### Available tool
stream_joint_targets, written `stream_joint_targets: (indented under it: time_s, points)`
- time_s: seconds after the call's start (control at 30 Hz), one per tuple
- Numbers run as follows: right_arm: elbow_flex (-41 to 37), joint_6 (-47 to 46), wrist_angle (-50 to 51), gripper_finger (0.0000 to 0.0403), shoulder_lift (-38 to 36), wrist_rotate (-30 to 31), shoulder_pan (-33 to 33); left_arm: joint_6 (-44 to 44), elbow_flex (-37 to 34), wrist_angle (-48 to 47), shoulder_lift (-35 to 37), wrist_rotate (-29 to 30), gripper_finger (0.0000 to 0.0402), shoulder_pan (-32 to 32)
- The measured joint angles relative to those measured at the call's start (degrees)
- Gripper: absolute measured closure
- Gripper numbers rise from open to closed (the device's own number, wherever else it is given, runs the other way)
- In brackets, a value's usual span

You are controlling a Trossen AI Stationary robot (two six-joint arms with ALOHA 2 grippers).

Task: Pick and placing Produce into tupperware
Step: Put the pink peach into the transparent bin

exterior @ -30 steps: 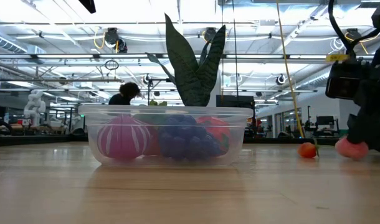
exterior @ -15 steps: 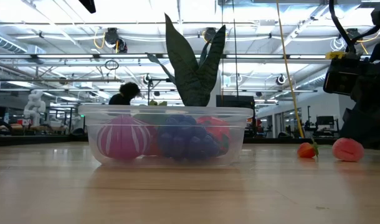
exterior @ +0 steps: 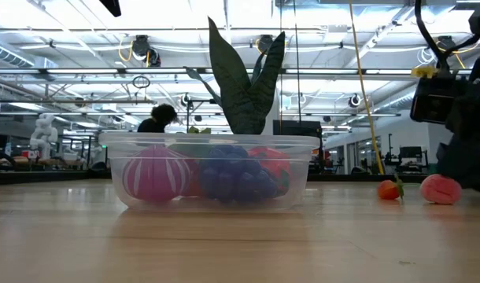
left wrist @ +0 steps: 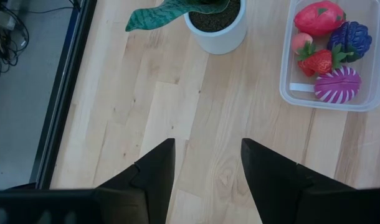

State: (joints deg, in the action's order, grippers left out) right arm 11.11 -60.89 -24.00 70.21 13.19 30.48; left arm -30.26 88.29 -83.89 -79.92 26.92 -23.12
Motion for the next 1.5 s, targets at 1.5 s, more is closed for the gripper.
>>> stream_joint_targets:
  time_s: [1.5]
  points:
    - [-0.02, 1.72, -8.56, 0.0284, 6.89, -0.17, 0.00, 0.00, 0.00, 0.02, 0.00, 0.03, 0.0215, -0.01]
